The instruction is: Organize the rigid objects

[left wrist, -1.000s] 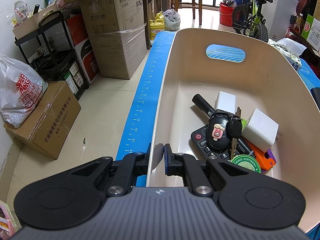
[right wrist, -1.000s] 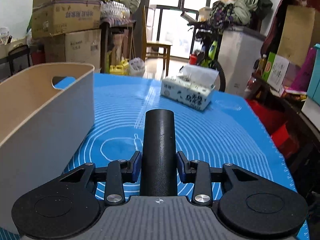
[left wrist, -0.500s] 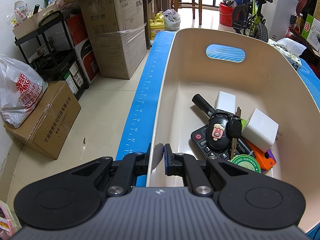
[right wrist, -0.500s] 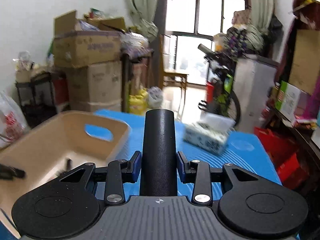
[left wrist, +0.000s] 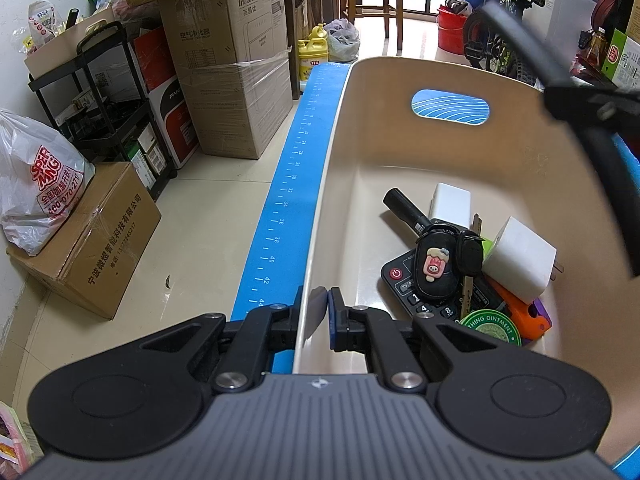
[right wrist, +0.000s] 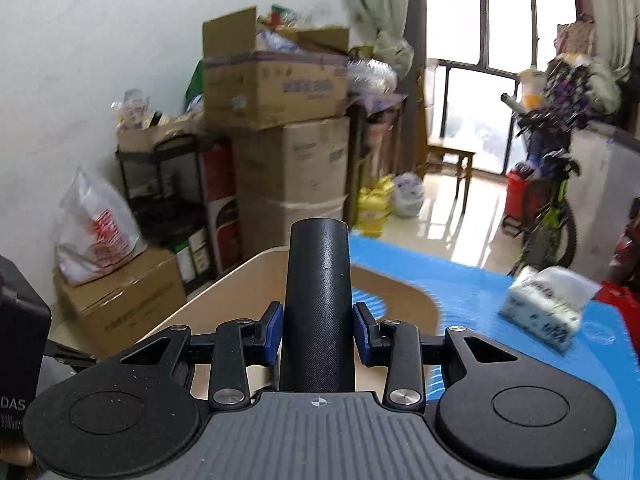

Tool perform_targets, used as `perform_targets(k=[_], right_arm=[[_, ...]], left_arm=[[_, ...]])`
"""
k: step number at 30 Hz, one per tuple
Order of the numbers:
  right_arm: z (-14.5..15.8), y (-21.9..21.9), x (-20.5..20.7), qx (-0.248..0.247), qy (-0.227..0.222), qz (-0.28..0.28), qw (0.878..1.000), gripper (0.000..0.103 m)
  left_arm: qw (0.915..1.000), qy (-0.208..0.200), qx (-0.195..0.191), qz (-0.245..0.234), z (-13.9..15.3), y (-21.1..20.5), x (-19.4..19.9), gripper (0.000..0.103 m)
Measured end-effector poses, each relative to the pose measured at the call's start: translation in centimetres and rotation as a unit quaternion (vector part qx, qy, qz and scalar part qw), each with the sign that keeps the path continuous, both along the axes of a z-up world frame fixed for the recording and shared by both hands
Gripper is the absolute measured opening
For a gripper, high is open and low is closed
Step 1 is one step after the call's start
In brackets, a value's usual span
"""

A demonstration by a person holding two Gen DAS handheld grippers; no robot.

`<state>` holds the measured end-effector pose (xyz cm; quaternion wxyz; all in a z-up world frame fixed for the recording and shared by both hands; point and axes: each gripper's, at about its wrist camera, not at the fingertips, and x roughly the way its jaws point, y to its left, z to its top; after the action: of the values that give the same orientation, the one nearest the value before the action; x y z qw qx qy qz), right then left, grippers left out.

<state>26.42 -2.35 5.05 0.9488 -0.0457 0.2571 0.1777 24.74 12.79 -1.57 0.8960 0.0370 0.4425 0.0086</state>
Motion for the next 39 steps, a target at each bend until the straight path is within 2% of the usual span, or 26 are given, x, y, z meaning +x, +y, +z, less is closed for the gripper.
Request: perform_targets(k=[5,10,17,21,24,25,26,30,37,39], right_arm=[[-2.2,2.6,1.6,-0.024,0.062,0.017,0.998,0.043],[-4.4,3.7,3.0,-0.041,0.132,0.021,0.99,0.043],[-5.8,5.0,3.4,-0.104,0.175,0.029,0.979,0.044],[-5.8,5.7,3.4,-0.118,0.174,0.028,0.977,0.045],[-5.3,5.5,3.3,-0.111,0.166,0.023,0.98,0.061],[-5.1,5.4,3.2,-0.108,0.161,0.022,0.981,0.069],[-4.9,5.2,3.0,-0.105,0.158,0.021,0.982,0.071],[-4.2,4.4,2.6,-0.091,0.152,0.019,0.984,0.074],[-1.7,1.5,0.7,-0.055,0.121,0.004,0.991,0.081],[-1.0,0.7,0.0,-0.049,0.11,-0.001,0.993,0.081]], left_arm=[[1.0,0.0,-0.001,0.0,0.0,-0.1,0.0,0.01],[1.0,0.0,0.001,0.0,0.0,-0.1,0.0,0.01],[1.0,0.0,0.003,0.002,0.0,-0.2,0.1,0.01],[1.0,-0.001,0.001,0.001,-0.1,0.0,0.0,0.01],[1.0,0.0,-0.003,0.002,-0.1,0.1,0.1,0.01],[1.0,0.0,-0.002,0.002,-0.1,0.1,0.1,0.011],[1.0,0.0,-0.002,0.002,0.0,0.1,0.2,0.011],[1.0,-0.001,-0.003,0.004,0.1,0.1,0.1,0.011],[0.9999,-0.004,0.001,0.013,0.3,0.1,-0.1,0.018],[0.9998,-0.01,0.008,0.018,0.7,0.0,-0.3,0.028]])
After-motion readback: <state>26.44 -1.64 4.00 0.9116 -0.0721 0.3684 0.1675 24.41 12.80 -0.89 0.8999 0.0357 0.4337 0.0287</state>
